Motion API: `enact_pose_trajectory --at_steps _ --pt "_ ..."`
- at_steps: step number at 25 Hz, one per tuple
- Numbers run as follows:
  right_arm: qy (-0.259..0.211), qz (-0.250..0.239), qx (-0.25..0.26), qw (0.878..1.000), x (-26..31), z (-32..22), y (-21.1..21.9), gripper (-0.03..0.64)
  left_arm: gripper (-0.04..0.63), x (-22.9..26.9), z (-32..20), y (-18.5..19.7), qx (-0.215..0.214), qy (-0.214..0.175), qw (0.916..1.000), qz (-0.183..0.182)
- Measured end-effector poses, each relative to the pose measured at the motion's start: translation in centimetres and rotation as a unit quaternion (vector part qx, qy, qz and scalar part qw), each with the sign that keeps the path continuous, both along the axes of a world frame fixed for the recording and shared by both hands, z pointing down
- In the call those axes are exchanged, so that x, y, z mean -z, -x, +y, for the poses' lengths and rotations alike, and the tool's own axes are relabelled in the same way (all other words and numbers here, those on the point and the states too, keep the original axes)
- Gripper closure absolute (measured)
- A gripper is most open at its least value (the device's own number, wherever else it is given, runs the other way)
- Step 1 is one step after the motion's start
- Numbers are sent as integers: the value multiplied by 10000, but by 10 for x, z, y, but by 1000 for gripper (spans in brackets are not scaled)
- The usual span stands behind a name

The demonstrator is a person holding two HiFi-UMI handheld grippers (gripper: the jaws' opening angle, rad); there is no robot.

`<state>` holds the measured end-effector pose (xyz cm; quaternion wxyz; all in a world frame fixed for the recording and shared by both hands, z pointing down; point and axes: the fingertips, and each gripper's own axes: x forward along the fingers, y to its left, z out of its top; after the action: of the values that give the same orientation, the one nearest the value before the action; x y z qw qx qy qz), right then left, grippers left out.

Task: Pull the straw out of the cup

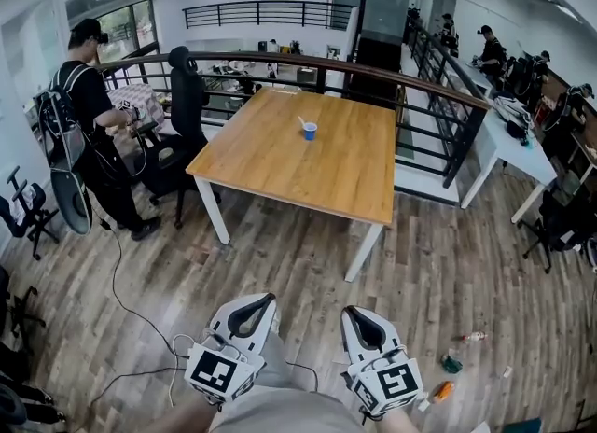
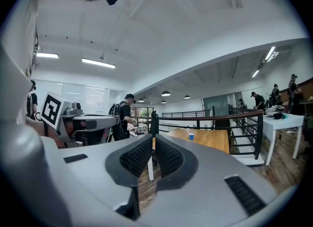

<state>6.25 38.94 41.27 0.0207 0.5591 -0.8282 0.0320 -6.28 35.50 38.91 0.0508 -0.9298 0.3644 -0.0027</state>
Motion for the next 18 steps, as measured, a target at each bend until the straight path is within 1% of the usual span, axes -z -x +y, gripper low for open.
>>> enact_pose_trajectory --at_steps 3,7,11,13,15,18 --pt "-28 19 -48 10000 -10 -21 -4 586 581 -11 -21 -4 -32 -28 10000 32" --pt "-59 53 -13 10000 -20 -59 0 586 580 -28 -62 -3 -23 89 9999 55" --pt "-255 129 -38 9996 -14 -115 2 586 581 -35 -123 -4 -117 -51 9999 -21" --pt "-253 125 -85 9996 -13 -145 0 586 581 -39 -156 -6 -163 3 9998 -112" --pt "-210 122 -96 9997 -15 -172 -1 586 581 -38 -184 -9 -201 110 9996 -136" --pt "-156 162 -119 9997 -18 -206 -4 586 581 -37 -220 -13 -234 159 9994 -185"
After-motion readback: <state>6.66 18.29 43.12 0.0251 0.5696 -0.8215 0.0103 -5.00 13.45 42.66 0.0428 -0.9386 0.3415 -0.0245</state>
